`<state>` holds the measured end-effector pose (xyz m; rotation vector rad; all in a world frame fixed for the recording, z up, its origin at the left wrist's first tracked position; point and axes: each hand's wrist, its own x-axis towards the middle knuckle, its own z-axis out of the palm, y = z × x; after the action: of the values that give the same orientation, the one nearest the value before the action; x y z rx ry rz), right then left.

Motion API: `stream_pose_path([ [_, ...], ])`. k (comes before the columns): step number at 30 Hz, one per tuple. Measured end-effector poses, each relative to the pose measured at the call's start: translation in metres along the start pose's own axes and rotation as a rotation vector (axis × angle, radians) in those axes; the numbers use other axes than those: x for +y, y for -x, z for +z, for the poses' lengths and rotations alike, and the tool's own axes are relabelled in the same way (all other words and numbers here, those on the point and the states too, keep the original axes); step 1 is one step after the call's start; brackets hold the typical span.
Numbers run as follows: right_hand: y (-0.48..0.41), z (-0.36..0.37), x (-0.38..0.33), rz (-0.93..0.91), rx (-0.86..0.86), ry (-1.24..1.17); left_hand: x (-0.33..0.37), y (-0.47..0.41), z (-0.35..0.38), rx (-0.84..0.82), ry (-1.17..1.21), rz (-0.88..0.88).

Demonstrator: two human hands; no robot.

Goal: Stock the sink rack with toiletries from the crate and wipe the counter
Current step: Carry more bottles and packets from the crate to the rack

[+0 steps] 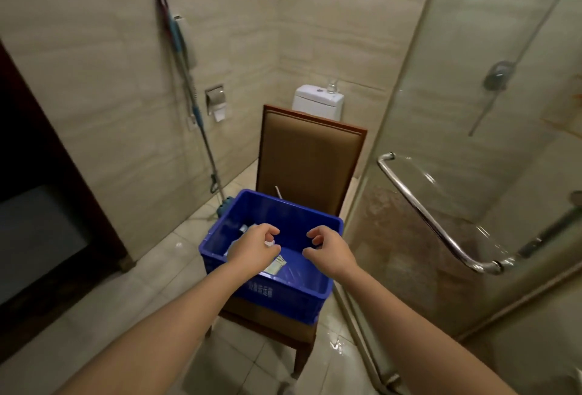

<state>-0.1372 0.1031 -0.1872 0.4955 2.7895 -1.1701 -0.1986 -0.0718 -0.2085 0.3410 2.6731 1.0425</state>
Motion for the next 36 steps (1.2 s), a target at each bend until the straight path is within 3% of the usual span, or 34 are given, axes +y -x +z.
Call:
stream_pose_path([
  [10,-0.106,0.017,0.002,-0.044,-0.165,-0.023,-0.024,-0.067,0.004,0.052,0.001,-0.167],
  [21,-0.176,0.044,0.013,0.007,-0.265,-0.035,-0.055,-0.115,0.005,0.005,-0.016,-0.288],
  [36,-0.278,0.128,0.021,0.341,-0.172,-0.139,-0.13,-0.257,0.01,-0.288,-0.075,-0.265],
])
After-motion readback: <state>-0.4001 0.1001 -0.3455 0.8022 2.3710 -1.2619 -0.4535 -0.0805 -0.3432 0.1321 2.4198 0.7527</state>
